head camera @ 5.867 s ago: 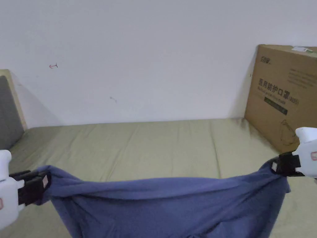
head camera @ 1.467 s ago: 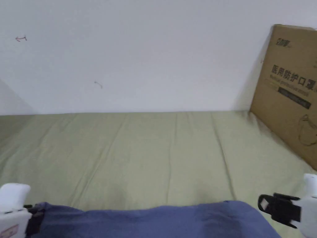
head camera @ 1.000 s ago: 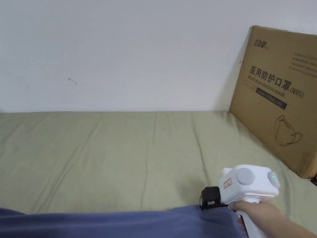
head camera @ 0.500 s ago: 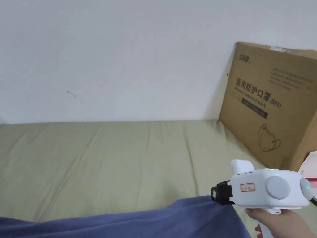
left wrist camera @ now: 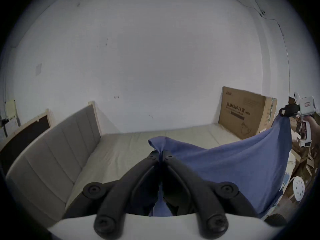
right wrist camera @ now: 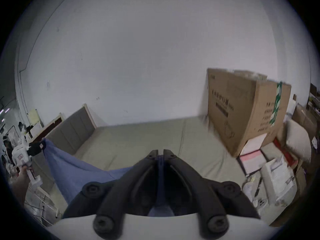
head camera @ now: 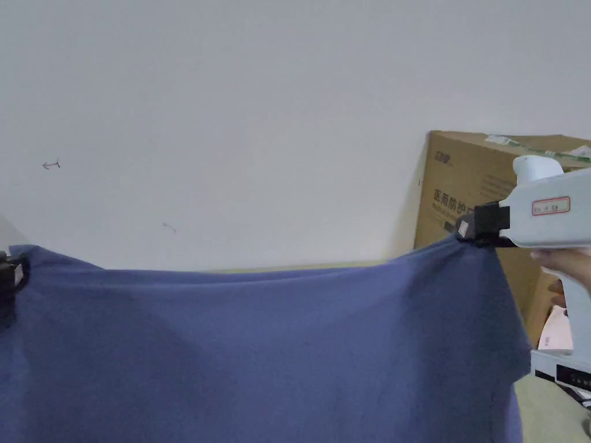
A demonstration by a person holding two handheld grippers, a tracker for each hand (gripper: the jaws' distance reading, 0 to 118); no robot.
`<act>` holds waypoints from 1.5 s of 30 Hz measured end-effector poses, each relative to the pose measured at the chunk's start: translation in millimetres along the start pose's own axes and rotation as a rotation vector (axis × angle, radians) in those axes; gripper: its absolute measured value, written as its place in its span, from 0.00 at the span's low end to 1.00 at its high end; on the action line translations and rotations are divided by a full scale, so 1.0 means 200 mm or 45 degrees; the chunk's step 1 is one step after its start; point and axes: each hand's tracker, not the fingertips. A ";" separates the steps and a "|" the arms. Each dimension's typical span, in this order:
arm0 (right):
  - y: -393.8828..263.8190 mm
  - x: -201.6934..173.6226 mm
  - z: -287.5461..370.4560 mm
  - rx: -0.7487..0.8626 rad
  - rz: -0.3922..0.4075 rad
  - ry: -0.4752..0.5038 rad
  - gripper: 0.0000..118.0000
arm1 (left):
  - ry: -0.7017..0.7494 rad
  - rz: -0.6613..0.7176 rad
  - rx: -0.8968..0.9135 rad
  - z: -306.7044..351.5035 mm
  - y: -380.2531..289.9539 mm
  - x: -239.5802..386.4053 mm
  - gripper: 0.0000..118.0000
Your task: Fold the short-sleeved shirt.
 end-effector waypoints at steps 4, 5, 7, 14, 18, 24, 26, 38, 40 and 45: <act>0.27 -0.05 0.02 0.081 -0.004 -0.031 0.03 | 0.021 -0.028 0.070 -0.04 0.21 -0.01 0.01; 0.32 -0.06 0.00 0.095 -0.013 -0.029 0.03 | 0.026 -0.030 0.077 -0.06 0.25 -0.01 0.01; 0.45 -0.08 -0.05 0.137 -0.089 0.005 0.03 | 0.030 -0.012 0.098 -0.13 0.35 -0.03 0.01; 0.79 -0.14 -0.37 0.267 -0.013 -0.109 0.03 | 0.091 0.007 0.123 -0.50 0.57 -0.08 0.01; 0.92 -0.19 -0.53 0.398 0.004 -0.176 0.03 | 0.125 0.034 0.180 -0.70 0.65 -0.09 0.01; 0.90 -0.23 -0.76 0.446 0.118 -0.260 0.03 | 0.175 0.035 0.238 -1.02 0.68 -0.09 0.01; 0.81 -0.21 -0.86 0.422 0.127 -0.262 0.03 | 0.192 0.055 0.219 -1.13 0.60 -0.08 0.01; -1.09 0.18 -1.29 -0.581 0.007 -0.251 0.03 | 0.048 0.149 -0.661 -1.15 -1.13 0.10 0.01; -1.43 0.28 -1.16 -0.780 0.022 -0.179 0.03 | -0.009 0.144 -0.810 -0.99 -1.39 0.08 0.01; -1.85 0.34 -0.61 -0.918 0.056 -0.060 0.03 | -0.072 0.119 -0.885 -0.51 -1.69 0.05 0.01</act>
